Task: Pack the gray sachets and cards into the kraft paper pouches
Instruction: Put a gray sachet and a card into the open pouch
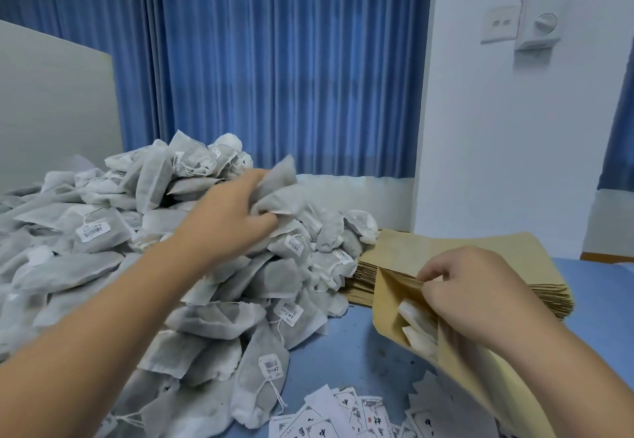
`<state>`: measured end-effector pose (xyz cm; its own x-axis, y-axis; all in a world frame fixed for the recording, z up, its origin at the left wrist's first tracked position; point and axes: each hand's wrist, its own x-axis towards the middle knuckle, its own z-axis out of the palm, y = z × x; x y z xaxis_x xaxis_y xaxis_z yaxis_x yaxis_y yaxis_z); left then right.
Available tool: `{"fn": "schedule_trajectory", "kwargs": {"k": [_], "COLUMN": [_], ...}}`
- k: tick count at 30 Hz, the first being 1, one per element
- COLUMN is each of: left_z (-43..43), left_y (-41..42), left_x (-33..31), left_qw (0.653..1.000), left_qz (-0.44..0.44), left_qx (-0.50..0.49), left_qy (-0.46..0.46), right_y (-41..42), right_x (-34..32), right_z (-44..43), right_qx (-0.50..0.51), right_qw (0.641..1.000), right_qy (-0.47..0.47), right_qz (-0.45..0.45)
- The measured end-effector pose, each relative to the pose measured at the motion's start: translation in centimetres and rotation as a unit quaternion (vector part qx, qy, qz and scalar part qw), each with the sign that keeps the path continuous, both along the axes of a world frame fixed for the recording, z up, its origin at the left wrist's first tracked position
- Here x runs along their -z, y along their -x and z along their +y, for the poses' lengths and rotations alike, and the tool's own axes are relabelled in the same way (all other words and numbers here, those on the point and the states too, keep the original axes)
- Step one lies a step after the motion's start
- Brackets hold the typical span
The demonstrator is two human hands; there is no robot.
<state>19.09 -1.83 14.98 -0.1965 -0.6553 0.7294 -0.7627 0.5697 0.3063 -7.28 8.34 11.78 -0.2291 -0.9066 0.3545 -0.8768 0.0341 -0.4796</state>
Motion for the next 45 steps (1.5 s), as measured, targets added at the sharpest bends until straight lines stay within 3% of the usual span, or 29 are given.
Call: {"fn": "schedule_trajectory", "kwargs": {"k": [2,5,8,11,23,31,34,36,41,45], "left_z": [2.3,4.5,5.2,5.2,6.7,7.2,7.5,7.7,7.2,5.8], "left_y": [2.7,6.6,9.1,9.5,10.4,13.9,15.3,15.3,12.8,12.5], "left_x": [1.0,3.3,4.8,4.8,2.9,1.8,2.1,2.3,1.9,2.9], "left_qw": [0.995,0.980,0.962,0.955,0.910,0.928,0.945,0.949,0.900,0.941], "left_qz": [0.001,-0.066,-0.138,-0.151,-0.270,-0.297,-0.272,-0.234,-0.121,-0.087], "left_qx": [0.097,0.187,0.224,0.237,0.223,0.116,0.089,0.126,0.280,0.227], "left_qy": [-0.008,-0.033,-0.066,-0.100,-0.224,-0.194,-0.162,-0.169,-0.310,-0.234], "right_y": [0.0,0.2,0.7,1.5,2.5,1.2,1.3,1.5,2.4,2.6], "right_x": [-0.1,-0.2,-0.4,-0.7,-1.0,-1.1,-1.0,-1.0,-1.2,-1.2], "right_z": [0.1,0.2,0.4,0.3,0.3,0.7,0.6,0.6,0.5,0.4], "right_qx": [0.001,-0.002,0.000,0.010,0.009,-0.061,-0.064,-0.056,-0.022,-0.025], "right_qw": [1.000,1.000,1.000,1.000,0.999,0.997,0.996,0.995,0.994,0.993], "right_qy": [0.004,0.017,0.019,0.010,0.016,0.013,0.024,0.036,0.057,0.073], "right_qz": [0.003,0.004,0.008,0.000,-0.033,-0.040,-0.054,-0.074,-0.088,-0.087]}}
